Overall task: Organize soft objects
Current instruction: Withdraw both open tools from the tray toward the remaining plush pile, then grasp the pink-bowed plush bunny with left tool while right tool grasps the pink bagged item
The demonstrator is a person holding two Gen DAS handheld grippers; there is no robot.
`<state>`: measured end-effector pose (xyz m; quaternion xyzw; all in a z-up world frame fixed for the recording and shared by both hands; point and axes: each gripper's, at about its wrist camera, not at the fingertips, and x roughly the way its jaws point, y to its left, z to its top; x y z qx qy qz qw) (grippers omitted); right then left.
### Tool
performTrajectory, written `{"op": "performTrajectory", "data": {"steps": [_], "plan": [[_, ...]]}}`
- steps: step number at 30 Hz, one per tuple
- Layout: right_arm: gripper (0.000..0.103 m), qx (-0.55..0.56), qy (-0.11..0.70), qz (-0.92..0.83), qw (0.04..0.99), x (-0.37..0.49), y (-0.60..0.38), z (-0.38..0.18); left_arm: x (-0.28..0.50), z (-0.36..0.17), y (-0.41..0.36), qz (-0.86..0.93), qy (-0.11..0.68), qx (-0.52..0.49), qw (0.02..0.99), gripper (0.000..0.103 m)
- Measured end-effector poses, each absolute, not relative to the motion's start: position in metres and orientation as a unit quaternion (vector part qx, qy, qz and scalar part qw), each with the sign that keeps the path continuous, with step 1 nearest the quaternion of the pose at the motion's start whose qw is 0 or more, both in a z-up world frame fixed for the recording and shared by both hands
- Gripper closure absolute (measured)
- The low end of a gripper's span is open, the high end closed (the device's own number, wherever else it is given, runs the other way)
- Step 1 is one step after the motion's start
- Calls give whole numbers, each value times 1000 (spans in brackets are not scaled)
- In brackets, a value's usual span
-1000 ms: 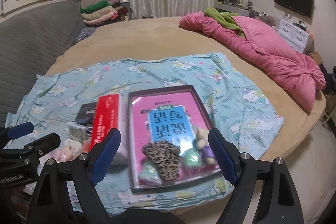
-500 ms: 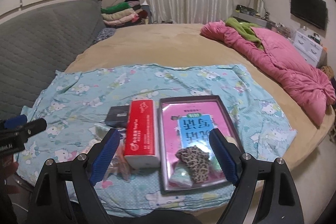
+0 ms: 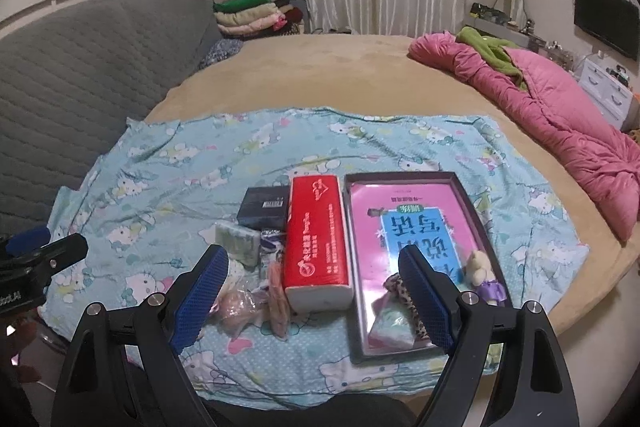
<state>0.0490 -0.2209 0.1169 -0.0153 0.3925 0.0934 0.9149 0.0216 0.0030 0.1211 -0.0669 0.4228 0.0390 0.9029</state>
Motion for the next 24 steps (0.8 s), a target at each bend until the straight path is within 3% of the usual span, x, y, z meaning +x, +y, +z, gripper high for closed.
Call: {"op": "performTrajectory", "data": {"steps": [24], "plan": [[15,-20,444,82,892,58,-197,48,27,30,26,25,477,-104,873,14]]}}
